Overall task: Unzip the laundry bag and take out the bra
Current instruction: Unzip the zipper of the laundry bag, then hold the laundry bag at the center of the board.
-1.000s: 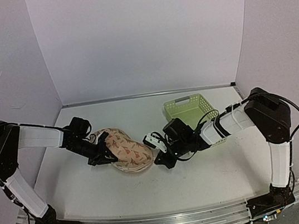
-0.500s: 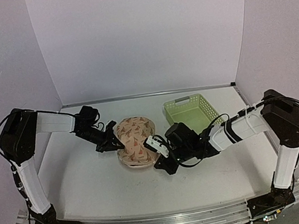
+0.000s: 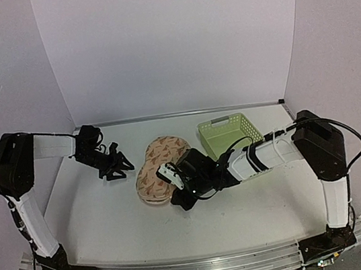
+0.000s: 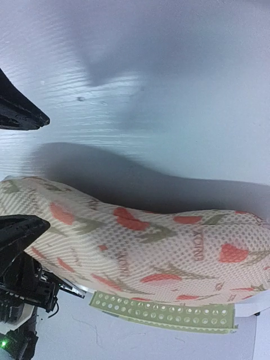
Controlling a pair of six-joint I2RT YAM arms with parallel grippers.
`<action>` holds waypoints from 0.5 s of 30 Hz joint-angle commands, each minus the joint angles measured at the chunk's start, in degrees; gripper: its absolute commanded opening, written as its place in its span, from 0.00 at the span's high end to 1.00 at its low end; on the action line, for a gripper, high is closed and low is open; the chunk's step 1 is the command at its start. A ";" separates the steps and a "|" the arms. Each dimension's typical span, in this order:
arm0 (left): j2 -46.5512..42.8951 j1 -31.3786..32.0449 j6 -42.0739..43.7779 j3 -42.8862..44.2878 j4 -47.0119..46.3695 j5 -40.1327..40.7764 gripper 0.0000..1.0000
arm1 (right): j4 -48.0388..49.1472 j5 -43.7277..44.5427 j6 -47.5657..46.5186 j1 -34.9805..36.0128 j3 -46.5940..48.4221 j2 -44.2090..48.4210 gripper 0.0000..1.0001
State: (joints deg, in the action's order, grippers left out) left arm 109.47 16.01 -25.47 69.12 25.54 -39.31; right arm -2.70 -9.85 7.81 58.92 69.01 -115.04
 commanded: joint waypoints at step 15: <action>-28.89 5.85 -25.03 -24.23 -10.09 1.68 0.31 | -7.51 -0.43 5.17 1.47 21.95 -10.07 1.00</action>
State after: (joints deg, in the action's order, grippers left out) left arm 84.07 19.59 -41.25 48.62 22.85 -37.32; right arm -9.87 -9.89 11.14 59.66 84.60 -123.39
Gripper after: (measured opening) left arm 0.679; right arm 0.012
